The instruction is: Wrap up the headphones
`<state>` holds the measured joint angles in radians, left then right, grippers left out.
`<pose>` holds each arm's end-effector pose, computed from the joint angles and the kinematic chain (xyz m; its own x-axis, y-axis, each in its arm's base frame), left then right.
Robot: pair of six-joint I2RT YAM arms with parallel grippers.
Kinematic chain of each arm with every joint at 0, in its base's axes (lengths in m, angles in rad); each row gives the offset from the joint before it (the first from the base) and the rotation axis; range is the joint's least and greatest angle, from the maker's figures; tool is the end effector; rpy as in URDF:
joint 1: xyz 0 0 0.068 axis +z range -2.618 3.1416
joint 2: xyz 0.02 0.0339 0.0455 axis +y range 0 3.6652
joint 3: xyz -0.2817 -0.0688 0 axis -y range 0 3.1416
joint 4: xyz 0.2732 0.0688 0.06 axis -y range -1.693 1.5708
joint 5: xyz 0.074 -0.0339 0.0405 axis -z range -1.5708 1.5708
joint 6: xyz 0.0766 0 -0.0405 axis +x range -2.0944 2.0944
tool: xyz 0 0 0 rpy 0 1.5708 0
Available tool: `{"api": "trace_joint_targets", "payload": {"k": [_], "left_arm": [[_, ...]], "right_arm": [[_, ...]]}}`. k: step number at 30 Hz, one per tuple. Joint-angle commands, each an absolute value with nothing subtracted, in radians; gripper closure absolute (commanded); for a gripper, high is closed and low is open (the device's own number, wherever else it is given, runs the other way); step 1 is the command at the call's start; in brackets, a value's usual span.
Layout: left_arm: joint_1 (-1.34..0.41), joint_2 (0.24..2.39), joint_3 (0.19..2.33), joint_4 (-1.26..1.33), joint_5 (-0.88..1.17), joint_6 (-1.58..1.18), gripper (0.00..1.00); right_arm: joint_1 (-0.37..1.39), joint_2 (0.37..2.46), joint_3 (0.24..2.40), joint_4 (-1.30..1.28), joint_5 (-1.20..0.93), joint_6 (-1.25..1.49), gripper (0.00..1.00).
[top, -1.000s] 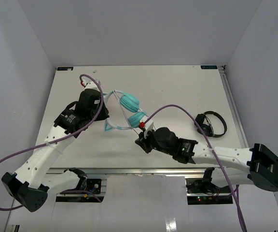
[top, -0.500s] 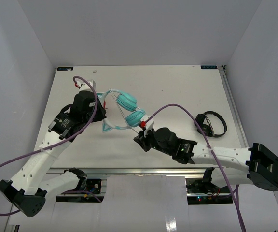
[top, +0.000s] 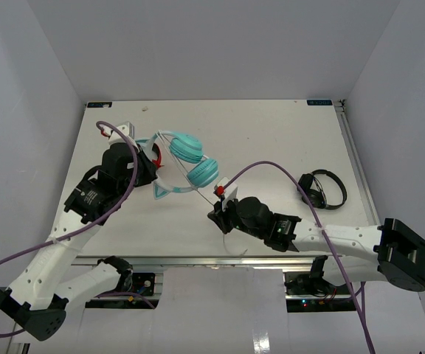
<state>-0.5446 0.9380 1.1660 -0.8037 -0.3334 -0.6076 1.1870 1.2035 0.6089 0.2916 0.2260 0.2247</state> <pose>0.2087 -0.0971 0.3812 -0.5278 -0.3110 -0.7904 -0.0567 0.9414 -0.3326 0.1360 0.2909 0.2287 -0.2924 -0.1442 -0.9453 -0.7780 0.6107 0.1475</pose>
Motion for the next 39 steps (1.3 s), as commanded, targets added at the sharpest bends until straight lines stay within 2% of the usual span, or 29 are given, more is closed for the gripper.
{"api": "trace_joint_targets", "payload": {"k": [1, 5, 11, 19, 39], "left_arm": [[-0.541, 0.891, 1.170, -0.712, -0.380, -0.647, 1.00], [-0.541, 0.889, 1.164, -0.707, -0.364, -0.645, 1.00], [-0.541, 0.883, 1.162, -0.708, -0.309, -0.625, 1.00], [-0.541, 0.857, 1.152, -0.725, -0.281, -0.612, 1.00], [-0.541, 0.846, 1.138, -0.709, -0.219, -0.626, 1.00]], "right_arm": [[1.190, 1.210, 0.614, 0.287, 0.233, 0.253, 0.85], [1.190, 1.232, 0.621, 0.280, 0.254, 0.251, 0.92], [1.189, 1.281, 0.616, 0.319, 0.288, 0.232, 0.92], [1.137, 1.339, 0.563, 0.440, 0.205, 0.197, 0.89], [1.100, 1.427, 0.516, 0.663, 0.126, 0.152, 0.90]]}}
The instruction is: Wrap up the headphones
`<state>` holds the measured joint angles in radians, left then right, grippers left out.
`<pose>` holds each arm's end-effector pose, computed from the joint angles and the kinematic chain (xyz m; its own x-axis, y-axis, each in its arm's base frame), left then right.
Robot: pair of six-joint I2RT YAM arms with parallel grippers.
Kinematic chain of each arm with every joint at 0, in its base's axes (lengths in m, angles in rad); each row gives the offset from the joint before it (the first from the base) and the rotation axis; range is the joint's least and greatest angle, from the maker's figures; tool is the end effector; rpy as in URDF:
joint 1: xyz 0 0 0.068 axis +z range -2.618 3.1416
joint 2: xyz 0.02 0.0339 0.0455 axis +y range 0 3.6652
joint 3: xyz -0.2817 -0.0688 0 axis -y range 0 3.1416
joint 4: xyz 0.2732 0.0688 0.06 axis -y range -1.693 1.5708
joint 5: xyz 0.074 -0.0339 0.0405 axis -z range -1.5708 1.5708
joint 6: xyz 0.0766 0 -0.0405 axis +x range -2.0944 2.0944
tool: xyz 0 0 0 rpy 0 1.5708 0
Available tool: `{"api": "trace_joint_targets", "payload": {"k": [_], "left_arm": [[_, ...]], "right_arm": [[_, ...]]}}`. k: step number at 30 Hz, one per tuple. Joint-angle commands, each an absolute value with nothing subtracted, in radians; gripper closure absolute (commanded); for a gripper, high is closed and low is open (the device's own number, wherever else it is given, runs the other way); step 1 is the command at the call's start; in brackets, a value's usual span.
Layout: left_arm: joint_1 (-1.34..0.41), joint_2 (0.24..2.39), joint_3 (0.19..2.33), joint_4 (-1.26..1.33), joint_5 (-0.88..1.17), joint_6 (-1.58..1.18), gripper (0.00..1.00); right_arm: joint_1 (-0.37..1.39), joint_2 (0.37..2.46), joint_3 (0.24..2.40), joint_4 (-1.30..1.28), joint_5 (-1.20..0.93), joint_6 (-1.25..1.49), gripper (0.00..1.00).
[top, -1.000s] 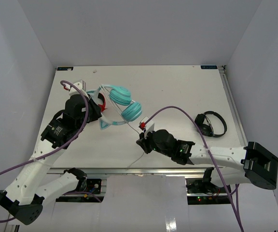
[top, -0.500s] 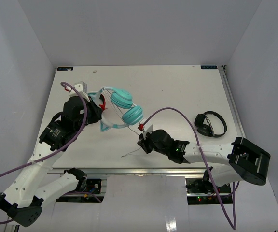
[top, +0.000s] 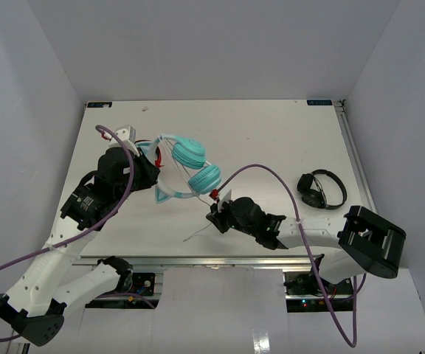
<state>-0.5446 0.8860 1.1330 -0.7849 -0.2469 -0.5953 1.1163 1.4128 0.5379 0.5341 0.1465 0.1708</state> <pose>0.1974 -0.0977 0.3807 -0.5439 -0.3063 -0.7813 0.0216 0.9256 -0.3779 0.1584 0.2988 0.1704 -0.2854 -0.2011 -0.9371 -0.7915 0.6008 0.1121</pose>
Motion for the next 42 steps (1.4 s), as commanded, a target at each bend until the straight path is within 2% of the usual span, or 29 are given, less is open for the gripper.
{"api": "trace_joint_targets", "payload": {"k": [1, 15, 23, 29, 42], "left_arm": [[-0.541, 0.845, 1.139, -0.709, -0.218, -0.627, 1.00], [-0.541, 0.847, 1.138, -0.695, -0.197, -0.644, 1.00], [-0.541, 0.838, 1.133, -0.692, -0.183, -0.649, 1.00], [-0.541, 0.834, 1.132, -0.688, -0.174, -0.652, 1.00], [-0.541, 0.833, 1.124, -0.674, -0.160, -0.658, 1.00]], "right_arm": [[1.097, 1.431, 0.509, 0.675, 0.123, 0.152, 0.90], [1.085, 1.542, 0.434, 1.075, -0.020, 0.135, 0.88], [1.071, 1.617, 0.448, 1.174, -0.053, 0.164, 0.87], [1.060, 1.656, 0.451, 1.227, -0.073, 0.186, 0.80], [1.045, 1.717, 0.459, 1.296, -0.106, 0.222, 0.79]]}}
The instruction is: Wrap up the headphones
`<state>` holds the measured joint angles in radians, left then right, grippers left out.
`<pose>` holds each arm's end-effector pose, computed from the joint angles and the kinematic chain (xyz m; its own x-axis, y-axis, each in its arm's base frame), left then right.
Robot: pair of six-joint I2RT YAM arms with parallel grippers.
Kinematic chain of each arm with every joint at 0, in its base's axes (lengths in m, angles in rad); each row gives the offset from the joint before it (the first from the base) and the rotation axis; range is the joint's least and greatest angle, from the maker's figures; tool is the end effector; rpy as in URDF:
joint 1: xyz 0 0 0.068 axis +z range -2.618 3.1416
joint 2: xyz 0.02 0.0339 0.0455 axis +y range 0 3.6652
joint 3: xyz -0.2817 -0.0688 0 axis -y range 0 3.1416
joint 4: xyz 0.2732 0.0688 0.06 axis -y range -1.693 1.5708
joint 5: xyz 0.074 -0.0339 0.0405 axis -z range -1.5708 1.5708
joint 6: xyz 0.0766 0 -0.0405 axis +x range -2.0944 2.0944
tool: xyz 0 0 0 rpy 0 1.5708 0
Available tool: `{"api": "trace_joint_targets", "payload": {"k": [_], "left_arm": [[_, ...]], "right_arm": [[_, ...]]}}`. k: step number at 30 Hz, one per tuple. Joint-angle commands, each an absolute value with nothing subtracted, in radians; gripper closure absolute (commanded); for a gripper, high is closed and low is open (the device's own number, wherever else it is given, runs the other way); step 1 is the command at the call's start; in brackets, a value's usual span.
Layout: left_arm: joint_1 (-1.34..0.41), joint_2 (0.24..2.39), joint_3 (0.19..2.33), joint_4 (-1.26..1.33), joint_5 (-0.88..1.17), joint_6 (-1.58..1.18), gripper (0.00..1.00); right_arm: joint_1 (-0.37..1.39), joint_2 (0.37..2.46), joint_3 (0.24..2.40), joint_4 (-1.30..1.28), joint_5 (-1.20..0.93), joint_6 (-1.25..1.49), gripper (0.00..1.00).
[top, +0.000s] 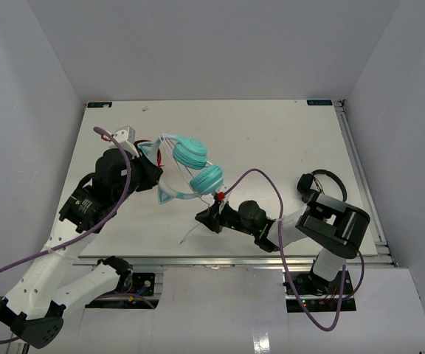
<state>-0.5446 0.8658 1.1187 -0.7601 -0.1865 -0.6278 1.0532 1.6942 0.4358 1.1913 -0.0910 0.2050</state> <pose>0.1933 -0.1005 0.3820 -0.5538 -0.3393 -0.7603 0.0558 0.8960 -0.4405 0.1650 0.3038 0.1414 -0.2178 0.0272 -0.9756 -0.8845 0.4171 0.2091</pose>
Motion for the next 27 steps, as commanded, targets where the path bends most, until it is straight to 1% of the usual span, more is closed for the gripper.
{"api": "trace_joint_targets", "payload": {"k": [1, 19, 20, 22, 23, 24, 26, 27], "left_arm": [[-0.541, 0.833, 1.126, -0.674, -0.159, -0.658, 1.00], [-0.541, 0.822, 1.120, -0.658, -0.115, -0.657, 1.00], [-0.541, 0.820, 1.116, -0.652, -0.097, -0.655, 1.00], [-0.541, 0.818, 1.112, -0.637, -0.046, -0.640, 1.00], [-0.541, 0.817, 1.101, -0.621, 0.032, -0.609, 1.00], [-0.541, 0.816, 1.092, -0.611, 0.063, -0.597, 1.00], [-0.541, 0.823, 1.087, -0.621, 0.241, -0.477, 1.00], [-0.541, 0.827, 1.093, -0.636, 0.285, -0.430, 1.00]], "right_arm": [[1.044, 1.723, 0.457, 1.304, -0.108, 0.227, 0.79], [1.008, 1.820, 0.474, 1.391, -0.170, 0.277, 0.80], [1.004, 1.826, 0.478, 1.402, -0.175, 0.277, 0.81], [0.993, 1.833, 0.484, 1.423, -0.179, 0.273, 0.90], [0.971, 1.828, 0.488, 1.428, -0.192, 0.280, 0.92], [0.947, 1.819, 0.489, 1.427, -0.208, 0.284, 0.92], [0.869, 1.782, 0.479, 1.414, -0.263, 0.336, 0.92], [0.826, 1.762, 0.484, 1.390, -0.309, 0.351, 0.92]]}}
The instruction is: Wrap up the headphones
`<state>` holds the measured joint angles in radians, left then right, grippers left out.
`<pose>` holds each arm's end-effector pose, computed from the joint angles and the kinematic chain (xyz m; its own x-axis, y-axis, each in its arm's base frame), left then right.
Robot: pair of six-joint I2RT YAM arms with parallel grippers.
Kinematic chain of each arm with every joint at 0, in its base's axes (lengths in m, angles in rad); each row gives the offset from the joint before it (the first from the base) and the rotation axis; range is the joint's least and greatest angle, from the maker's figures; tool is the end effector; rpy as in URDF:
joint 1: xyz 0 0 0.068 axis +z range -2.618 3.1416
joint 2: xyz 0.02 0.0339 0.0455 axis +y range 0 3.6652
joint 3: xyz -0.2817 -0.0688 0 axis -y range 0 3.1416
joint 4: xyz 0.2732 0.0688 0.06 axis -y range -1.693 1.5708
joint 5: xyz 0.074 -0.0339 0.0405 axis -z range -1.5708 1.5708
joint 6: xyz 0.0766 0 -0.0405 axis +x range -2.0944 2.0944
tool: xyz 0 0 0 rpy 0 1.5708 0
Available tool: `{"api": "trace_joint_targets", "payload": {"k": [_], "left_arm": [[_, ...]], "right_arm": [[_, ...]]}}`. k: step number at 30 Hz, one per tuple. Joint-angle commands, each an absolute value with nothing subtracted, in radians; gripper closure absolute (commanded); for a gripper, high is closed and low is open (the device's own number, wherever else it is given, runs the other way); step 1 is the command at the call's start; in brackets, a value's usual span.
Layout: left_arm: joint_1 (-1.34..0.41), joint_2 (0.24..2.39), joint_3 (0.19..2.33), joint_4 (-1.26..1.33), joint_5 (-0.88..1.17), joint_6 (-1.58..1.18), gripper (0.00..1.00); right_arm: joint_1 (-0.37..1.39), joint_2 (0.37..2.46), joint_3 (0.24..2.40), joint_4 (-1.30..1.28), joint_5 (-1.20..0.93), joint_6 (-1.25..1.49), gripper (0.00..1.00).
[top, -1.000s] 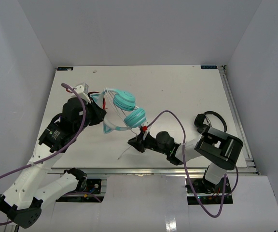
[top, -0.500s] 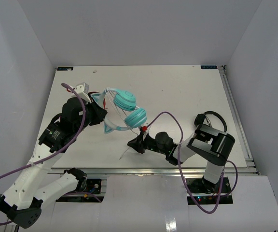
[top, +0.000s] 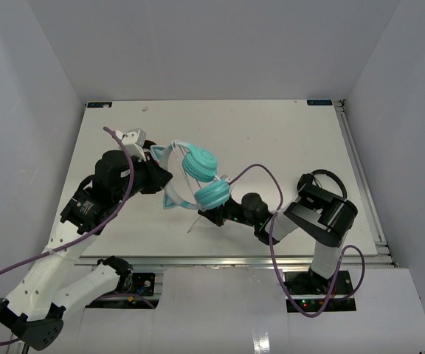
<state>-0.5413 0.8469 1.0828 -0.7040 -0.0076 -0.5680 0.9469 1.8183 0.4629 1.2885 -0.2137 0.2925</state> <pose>0.1884 -0.1126 0.3788 -0.6000 -0.2669 -0.7541 0.2214 0.8505 -0.4772 0.1939 0.2972 0.1226 -0.3017 0.0631 -0.9513 -0.8666 0.3979 0.3013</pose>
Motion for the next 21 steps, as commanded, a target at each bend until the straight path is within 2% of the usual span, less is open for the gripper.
{"api": "trace_joint_targets", "payload": {"k": [1, 5, 12, 21], "left_arm": [[-0.541, 0.831, 1.101, -0.659, 0.331, -0.372, 1.00], [-0.541, 0.857, 1.126, -0.735, 0.431, -0.221, 1.00], [-0.545, 0.901, 1.074, -0.781, 0.423, -0.067, 1.00], [-0.599, 0.965, 1.008, -0.755, 0.307, 0.006, 1.00]], "right_arm": [[0.771, 1.738, 0.498, 1.344, -0.379, 0.364, 0.92], [0.624, 1.656, 0.628, 0.937, -0.551, 0.277, 0.92], [0.562, 1.616, 0.866, 0.427, -0.653, 0.125, 0.92], [0.562, 1.577, 1.216, -0.220, -0.503, -0.077, 0.92]]}}
